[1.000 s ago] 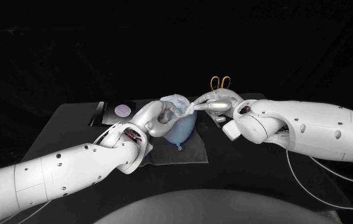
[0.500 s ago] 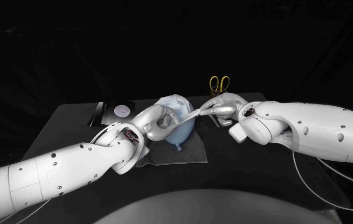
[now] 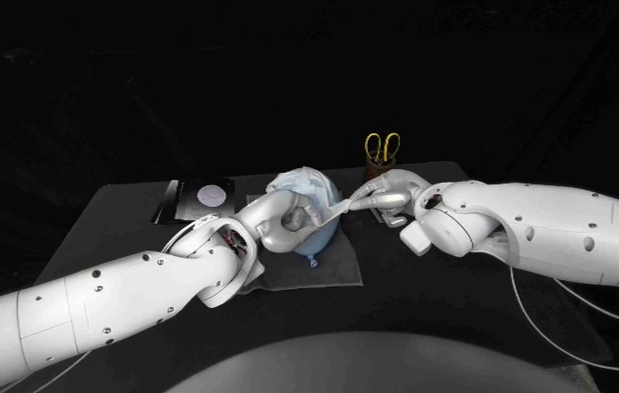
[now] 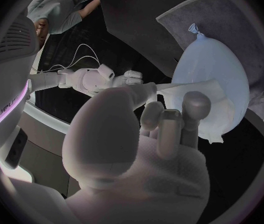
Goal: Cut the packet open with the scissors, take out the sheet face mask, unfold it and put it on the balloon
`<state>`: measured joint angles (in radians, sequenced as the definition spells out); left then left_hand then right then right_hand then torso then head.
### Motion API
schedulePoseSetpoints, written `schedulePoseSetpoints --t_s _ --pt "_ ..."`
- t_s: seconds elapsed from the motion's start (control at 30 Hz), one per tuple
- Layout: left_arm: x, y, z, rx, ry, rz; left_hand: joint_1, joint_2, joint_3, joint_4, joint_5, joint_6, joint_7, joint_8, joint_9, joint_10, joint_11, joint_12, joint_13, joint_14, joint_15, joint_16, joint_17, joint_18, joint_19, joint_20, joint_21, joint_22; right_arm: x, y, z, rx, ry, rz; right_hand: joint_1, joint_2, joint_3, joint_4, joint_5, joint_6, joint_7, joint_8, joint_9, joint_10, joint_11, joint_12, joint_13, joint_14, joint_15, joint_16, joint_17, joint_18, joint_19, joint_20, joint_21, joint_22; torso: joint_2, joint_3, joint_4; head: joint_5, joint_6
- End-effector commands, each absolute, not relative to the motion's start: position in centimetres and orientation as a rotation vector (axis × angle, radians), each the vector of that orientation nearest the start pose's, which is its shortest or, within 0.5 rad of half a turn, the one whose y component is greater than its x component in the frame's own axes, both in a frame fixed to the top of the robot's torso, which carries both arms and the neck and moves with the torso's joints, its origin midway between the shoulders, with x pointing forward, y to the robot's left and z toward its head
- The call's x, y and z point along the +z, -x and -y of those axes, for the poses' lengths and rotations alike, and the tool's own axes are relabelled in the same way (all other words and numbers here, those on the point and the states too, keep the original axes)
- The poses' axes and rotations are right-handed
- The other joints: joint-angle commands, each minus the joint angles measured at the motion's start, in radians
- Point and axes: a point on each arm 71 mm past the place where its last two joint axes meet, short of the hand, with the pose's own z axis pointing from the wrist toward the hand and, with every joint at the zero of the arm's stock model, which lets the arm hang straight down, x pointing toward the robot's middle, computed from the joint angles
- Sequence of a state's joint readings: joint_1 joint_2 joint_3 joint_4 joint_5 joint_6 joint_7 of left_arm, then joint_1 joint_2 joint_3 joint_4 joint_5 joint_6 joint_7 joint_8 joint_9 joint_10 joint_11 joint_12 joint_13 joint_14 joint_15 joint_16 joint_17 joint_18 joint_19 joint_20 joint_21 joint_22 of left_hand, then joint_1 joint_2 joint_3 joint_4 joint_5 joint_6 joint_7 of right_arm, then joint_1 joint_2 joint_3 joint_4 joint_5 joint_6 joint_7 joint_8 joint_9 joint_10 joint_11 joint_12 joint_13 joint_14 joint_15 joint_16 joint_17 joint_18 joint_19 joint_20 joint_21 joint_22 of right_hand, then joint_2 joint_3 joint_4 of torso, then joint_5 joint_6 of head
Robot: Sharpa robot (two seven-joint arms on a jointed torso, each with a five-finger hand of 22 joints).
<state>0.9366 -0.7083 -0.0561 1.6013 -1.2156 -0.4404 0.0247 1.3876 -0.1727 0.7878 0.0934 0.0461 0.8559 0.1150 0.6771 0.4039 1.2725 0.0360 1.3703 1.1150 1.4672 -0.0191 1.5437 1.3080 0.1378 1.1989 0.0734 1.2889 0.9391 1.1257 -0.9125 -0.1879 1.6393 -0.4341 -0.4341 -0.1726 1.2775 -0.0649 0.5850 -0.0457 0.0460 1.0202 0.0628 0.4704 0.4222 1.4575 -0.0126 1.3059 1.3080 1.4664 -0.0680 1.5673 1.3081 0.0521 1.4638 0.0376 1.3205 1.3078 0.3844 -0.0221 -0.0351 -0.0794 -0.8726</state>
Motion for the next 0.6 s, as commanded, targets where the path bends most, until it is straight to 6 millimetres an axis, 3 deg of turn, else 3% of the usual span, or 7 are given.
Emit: schedulePoseSetpoints --t_s 0.03,0.6 --pt "-28.19 -39.55 -10.46 -1.133 0.063 -1.816 -0.008 -0.001 0.001 -0.006 0.003 0.008 0.001 0.005 0.012 -0.008 0.002 -0.004 -0.003 0.062 -0.005 0.006 0.144 -0.014 0.006 -0.002 0.005 -0.001 -28.25 -41.81 22.36 0.821 -1.005 -2.073 -0.004 0.006 0.007 0.0 0.003 0.007 0.0 0.005 0.009 0.026 -0.002 0.001 0.08 0.104 -0.007 0.003 0.263 -0.004 0.052 -0.007 0.006 0.198 0.0 -0.0009 0.0013 -0.004 0.0" --pt "-28.52 -39.72 -10.65 -1.048 0.069 -1.859 -0.027 -0.013 -0.016 -0.017 0.003 -0.004 0.006 0.01 0.013 -0.056 0.006 -0.042 -0.07 0.059 -0.002 0.004 0.134 -0.013 0.004 -0.001 0.003 -0.004 -28.68 -41.35 23.16 0.718 -0.967 -2.142 -0.006 0.006 0.009 -0.001 0.003 0.008 -0.001 0.007 0.011 0.027 -0.003 0.002 0.081 0.104 -0.007 0.003 0.263 -0.004 0.052 -0.007 0.006 0.198 0.0 -0.0008 0.0005 -0.01 0.0"
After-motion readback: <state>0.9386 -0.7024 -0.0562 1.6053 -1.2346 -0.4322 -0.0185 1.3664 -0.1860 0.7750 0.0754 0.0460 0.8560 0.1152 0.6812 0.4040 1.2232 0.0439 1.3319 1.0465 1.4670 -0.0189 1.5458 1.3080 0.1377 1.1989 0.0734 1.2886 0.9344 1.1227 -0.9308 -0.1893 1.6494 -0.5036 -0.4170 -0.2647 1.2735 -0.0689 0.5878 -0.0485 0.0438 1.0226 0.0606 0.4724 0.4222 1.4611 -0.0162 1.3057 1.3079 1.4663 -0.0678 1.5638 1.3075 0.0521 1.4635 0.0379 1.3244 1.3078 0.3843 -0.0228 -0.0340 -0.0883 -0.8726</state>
